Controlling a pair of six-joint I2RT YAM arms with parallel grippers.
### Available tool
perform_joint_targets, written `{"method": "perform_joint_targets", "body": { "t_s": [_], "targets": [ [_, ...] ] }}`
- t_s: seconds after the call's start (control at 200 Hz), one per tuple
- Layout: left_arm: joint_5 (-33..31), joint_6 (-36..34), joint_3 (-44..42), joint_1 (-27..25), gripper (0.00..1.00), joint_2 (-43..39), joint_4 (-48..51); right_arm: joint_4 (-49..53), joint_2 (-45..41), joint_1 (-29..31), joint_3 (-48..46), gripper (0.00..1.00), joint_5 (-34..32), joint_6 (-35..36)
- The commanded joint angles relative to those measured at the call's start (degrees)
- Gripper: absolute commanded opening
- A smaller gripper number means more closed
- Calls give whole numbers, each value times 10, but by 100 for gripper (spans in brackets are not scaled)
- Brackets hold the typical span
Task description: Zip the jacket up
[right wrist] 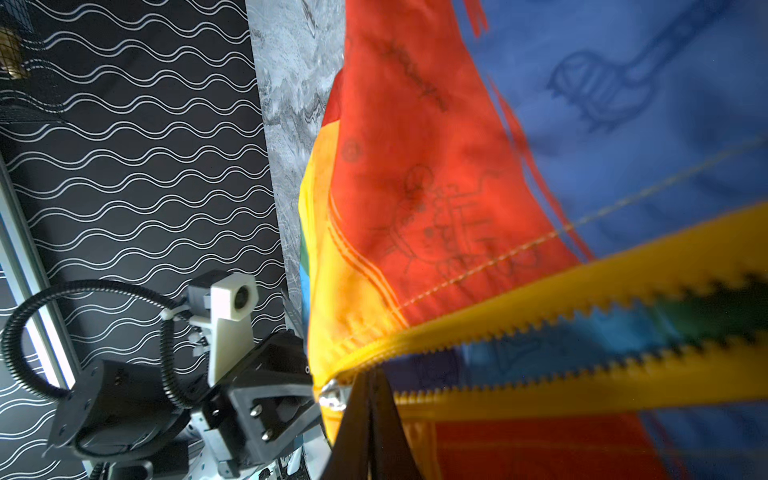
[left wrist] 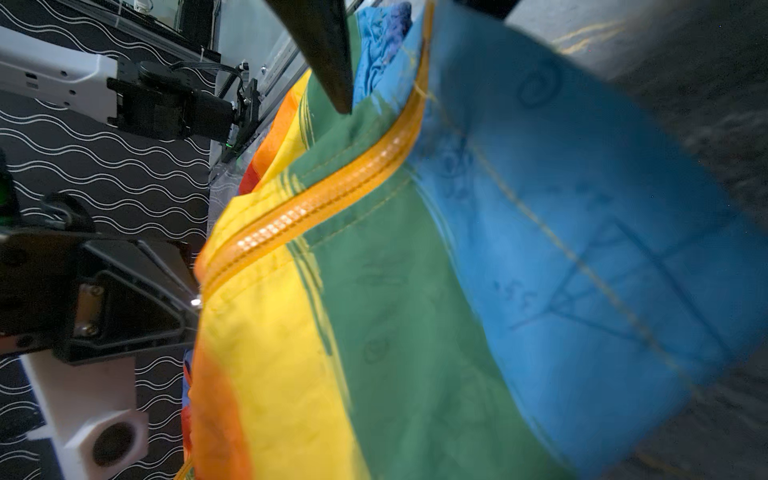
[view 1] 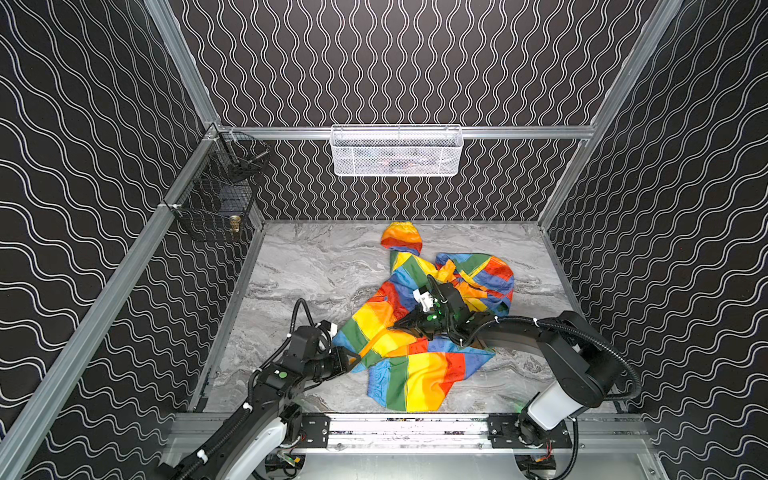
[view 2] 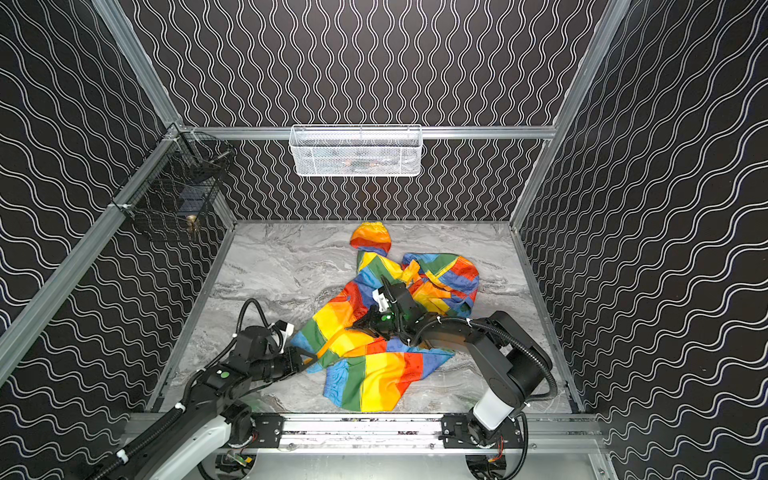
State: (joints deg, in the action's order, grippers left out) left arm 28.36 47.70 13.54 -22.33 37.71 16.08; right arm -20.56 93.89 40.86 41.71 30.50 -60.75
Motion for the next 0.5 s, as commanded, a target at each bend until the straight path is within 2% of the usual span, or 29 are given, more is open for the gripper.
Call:
{"method": "perform_joint_targets", "body": {
  "t_s": [0.0,0.085,0.23,0.4,0.44,0.495],
  "targets": [
    [-41,6,31,0,46,-30,91,-21,0,-1,-5,3,1,-6],
    [-72,22,49,1,50,-37,156,-33,1,-4,-10,2,4,-8],
    [-94,44,49,1,52,-64,201,-44,7,-5,-9,1,12,-7],
    [-78,48,38,0,51,-46,151,-55,23,-4,-5,1,25,-5],
    [-75,44,37,0,50,-33,135,-50,27,-4,-4,4,25,-3],
    [-71,40,38,1,45,-14,120,-43,34,-4,-3,14,24,1]
  ]
}}
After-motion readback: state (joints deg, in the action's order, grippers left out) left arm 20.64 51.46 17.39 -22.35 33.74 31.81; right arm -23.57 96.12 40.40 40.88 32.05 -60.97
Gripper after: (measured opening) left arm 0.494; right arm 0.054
